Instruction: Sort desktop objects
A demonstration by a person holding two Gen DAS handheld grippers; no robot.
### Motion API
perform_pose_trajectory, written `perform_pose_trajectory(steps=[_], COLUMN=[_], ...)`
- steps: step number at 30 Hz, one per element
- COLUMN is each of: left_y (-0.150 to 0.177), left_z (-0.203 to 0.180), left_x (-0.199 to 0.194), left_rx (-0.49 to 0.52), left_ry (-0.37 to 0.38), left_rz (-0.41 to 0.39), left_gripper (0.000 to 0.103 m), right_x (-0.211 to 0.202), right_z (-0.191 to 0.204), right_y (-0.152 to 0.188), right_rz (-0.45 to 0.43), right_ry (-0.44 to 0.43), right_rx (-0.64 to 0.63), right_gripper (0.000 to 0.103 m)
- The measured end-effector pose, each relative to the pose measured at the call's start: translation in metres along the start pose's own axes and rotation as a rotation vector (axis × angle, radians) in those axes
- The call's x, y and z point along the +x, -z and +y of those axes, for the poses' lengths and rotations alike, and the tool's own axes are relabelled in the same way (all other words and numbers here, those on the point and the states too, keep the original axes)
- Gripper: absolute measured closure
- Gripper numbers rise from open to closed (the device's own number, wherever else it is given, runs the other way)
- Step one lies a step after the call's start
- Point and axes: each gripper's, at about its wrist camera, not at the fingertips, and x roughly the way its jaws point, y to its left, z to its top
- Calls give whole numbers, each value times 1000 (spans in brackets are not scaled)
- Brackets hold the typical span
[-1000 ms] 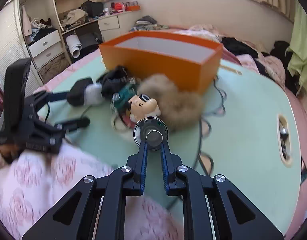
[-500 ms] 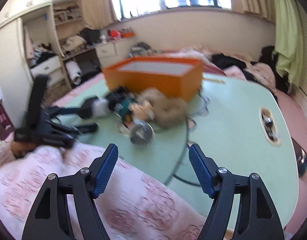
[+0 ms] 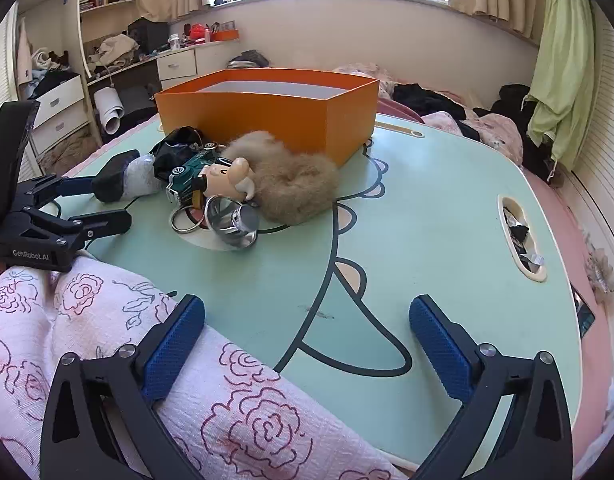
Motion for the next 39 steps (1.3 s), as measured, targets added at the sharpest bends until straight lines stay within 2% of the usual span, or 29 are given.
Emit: perform_pose_trajectory(steps=[4,6,7,9,11,13,15,17,20,22,24,26,29,30,32,33,34,37,38,39], left_y=[1,-1,-5,-14,-34,-61,-96,-131,-171,-184,-187,-186,-181,-179,-175,-171,-169,-174,-175,-177], left_z=[-3,-6,-6,-4,3,8,12,19,27,27,23,21,19,21,20,19,16,-2,-8,-9], left_x=[-5,-15,-22,-41,-59,-66,-63,-44,9,47,78,103,128,132,142,147,153,152,150,147], left_rx=[8,26,29,13,-26,-34,-33,-62,-172,-218,-235,-252,-253,-262,-282,-293,-292,-196,-156,-146], left_ry=[-49,-70,-65,-23,49,79,66,96,172,145,102,61,-41,-69,-53,-34,-22,-77,-87,-76], left_rz=[-24,-78,-110,-169,-205,-203,-165,-68,161,301,401,472,529,538,553,572,591,558,543,526], left_gripper=[0,2,8,23,26,26,30,31,31,36,55,56,52,40,30,30,26,26,34,37], right_x=[0,1,2,2,2,2,2,2,2,2,2,1,1,1,1,1,1,1,1,1], right_z=[0,-1,-1,-1,-1,-1,-1,-1,-1,-1,-1,-1,-2,-2,-2,-2,-2,-3,-3,-3], right_y=[-1,-1,-1,-1,-1,-1,-1,-1,-1,-1,-1,-1,-2,-2,-2,-3,-3,-2,-2,-2], right_rz=[1,1,1,1,1,2,2,3,3,3,3,2,2,1,-1,-1,-2,-4,-4,-4], right_ry=[-5,-8,-9,-12,-13,-14,-16,-18,-20,-22,-24,-26,-48,-51,-53,-54,-55,-59,-60,-62], right_rx=[-2,-3,-4,-6,-7,-8,-10,-11,-13,-15,-16,-18,-34,-35,-37,-38,-38,-42,-42,-42], right_gripper=[1,1,1,1,1,1,1,1,1,1,1,1,1,1,1,1,1,1,1,1])
